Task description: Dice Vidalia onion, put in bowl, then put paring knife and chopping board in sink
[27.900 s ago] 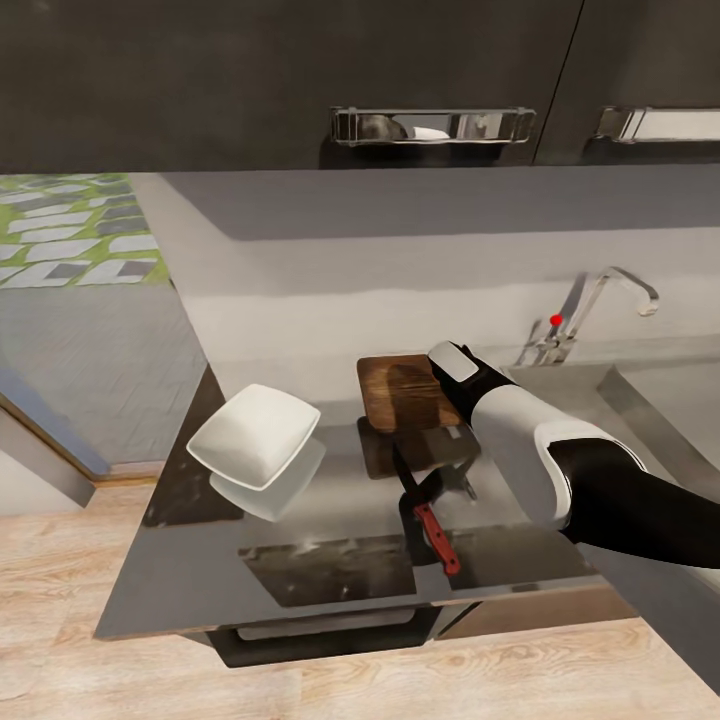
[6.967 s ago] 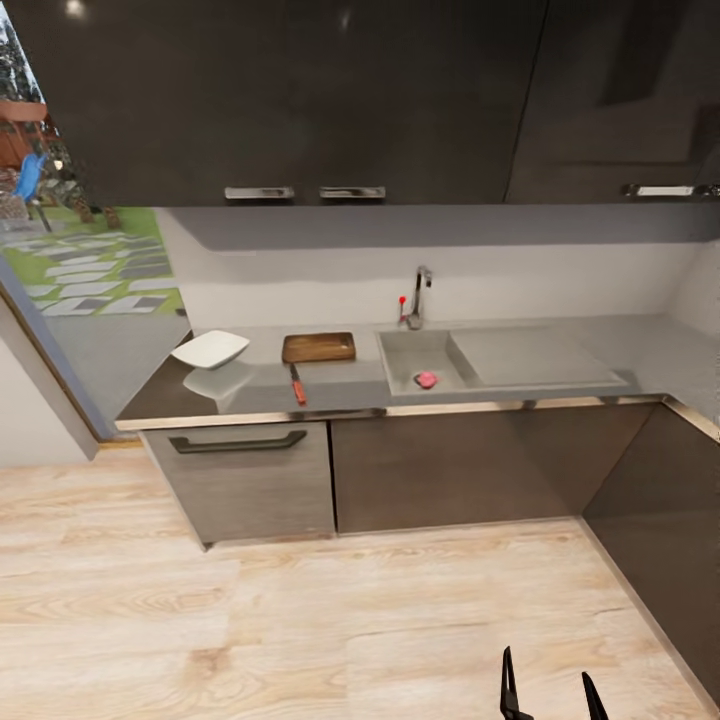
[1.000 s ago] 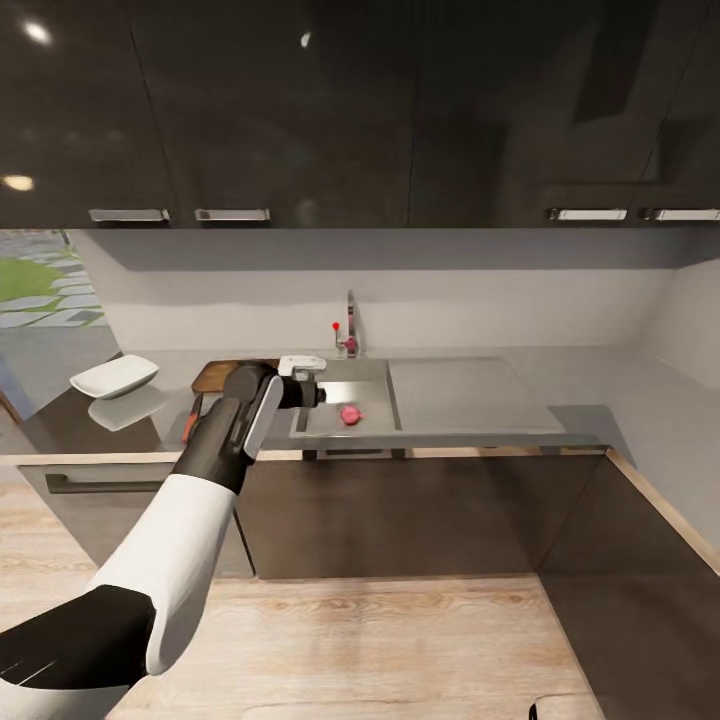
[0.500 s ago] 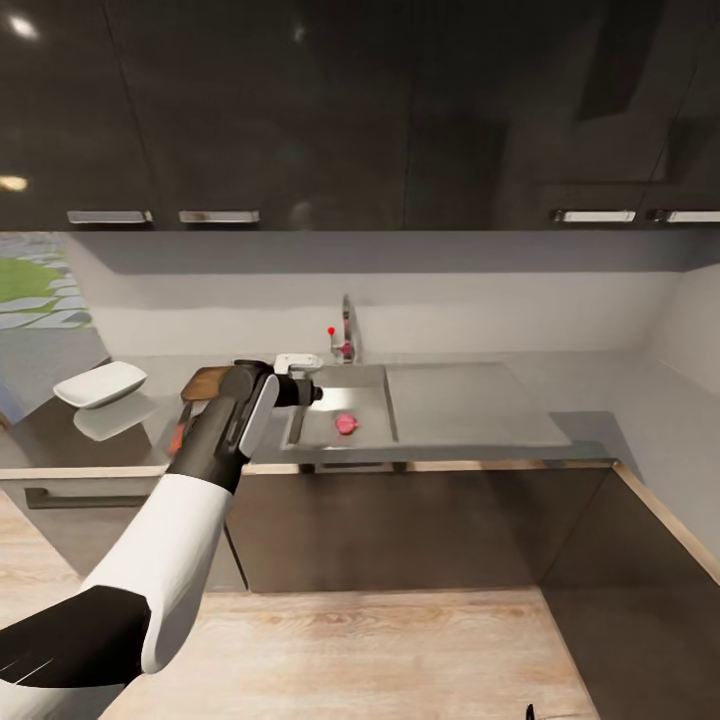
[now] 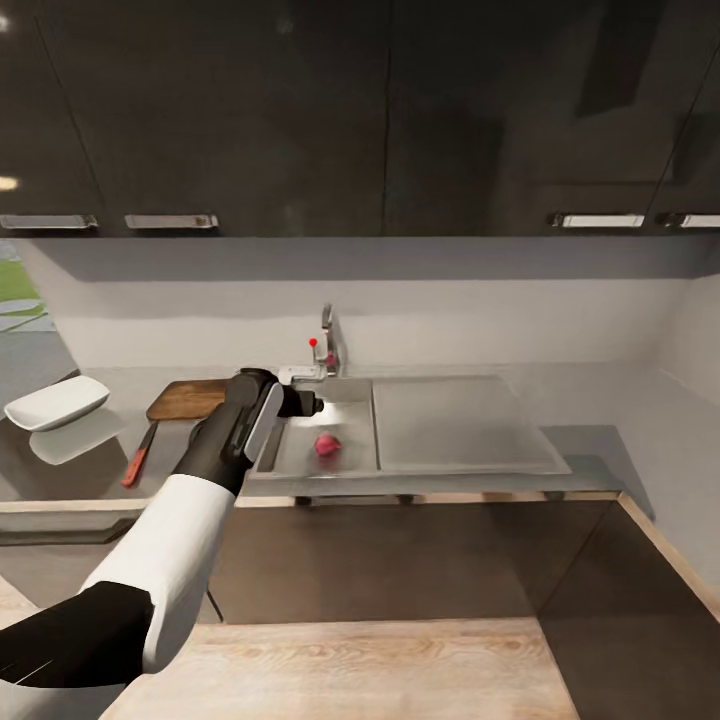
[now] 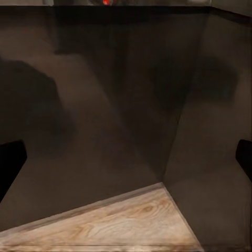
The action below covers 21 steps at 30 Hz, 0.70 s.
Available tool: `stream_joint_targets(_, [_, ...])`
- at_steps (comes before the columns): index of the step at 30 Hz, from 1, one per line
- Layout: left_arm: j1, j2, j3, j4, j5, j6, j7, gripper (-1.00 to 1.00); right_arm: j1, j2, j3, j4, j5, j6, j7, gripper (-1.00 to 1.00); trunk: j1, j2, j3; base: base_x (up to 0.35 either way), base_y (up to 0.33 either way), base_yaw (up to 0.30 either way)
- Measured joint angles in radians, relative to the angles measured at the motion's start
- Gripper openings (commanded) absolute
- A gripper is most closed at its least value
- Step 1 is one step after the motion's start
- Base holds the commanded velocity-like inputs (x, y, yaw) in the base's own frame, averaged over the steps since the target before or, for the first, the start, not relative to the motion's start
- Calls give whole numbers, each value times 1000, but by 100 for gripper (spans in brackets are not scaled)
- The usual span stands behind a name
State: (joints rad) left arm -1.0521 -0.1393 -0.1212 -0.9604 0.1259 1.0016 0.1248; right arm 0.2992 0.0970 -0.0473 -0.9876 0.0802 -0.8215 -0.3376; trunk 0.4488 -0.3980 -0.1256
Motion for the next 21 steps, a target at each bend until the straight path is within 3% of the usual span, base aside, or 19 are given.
stream_joint_targets(2, [0,0,0,1,-1,0,0,100,0,2,0,102,-2,0,0,100,0,0,0,180,-152,0])
stream_joint_targets(8, [0,2,0,1,-2,-1,1,100,0,4,2,269,-1,-7,0,100,0,0,0,53,-45,0])
stream_joint_targets(17, [1,4,1,18,-4,-3,2,100,0,8,3,312,-2,-26,-2,100,0,0,0,5,-4,0])
stream_joint_targets(21, [1,12,3,57,-6,-3,4,100,0,25,2,331,-2,-27,-2,100,1,0,0,0,0,0])
